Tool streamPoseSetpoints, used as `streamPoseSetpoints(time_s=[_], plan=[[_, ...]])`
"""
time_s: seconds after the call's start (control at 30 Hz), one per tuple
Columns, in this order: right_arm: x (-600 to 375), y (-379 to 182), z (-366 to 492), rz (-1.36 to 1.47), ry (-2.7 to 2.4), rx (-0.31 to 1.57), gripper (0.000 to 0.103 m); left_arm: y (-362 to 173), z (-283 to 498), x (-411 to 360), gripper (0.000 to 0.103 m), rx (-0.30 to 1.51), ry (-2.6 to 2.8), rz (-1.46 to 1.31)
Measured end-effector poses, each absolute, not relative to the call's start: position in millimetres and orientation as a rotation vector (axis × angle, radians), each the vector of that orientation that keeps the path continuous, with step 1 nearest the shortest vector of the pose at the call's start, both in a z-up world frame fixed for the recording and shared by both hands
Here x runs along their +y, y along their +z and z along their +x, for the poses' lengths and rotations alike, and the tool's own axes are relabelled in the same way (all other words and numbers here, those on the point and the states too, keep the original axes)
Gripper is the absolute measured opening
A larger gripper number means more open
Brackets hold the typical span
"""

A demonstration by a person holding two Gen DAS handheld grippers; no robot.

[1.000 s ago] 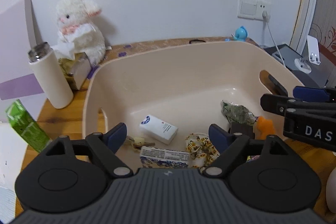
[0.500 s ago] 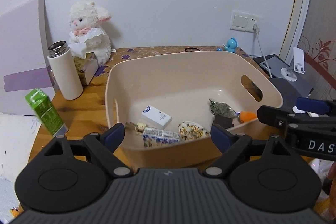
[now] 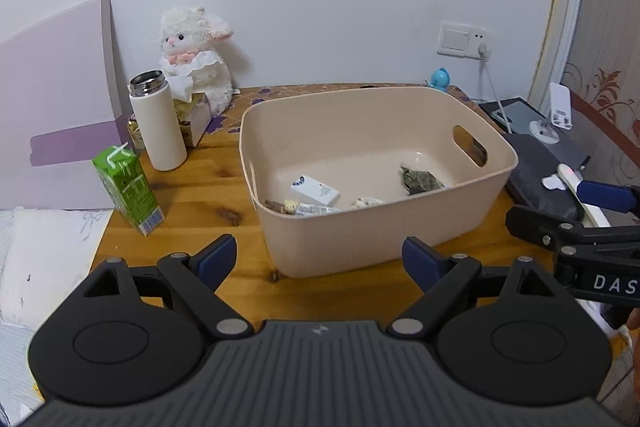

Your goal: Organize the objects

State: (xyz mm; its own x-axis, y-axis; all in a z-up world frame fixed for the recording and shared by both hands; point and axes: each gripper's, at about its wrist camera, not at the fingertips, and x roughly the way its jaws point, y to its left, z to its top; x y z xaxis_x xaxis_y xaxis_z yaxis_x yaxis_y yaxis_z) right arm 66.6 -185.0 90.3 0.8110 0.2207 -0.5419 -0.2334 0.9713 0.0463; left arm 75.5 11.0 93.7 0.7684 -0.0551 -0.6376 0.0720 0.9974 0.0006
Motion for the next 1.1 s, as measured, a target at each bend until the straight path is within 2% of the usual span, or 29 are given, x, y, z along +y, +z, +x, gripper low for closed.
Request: streamPoseSetpoints(time_s=[1.1], plan=[[-197.3,73.1,3.5,-0.073,0.248,0.617,0.101,96.1,-19.6,6.4,0.091,0.659,-0.122,0.013]])
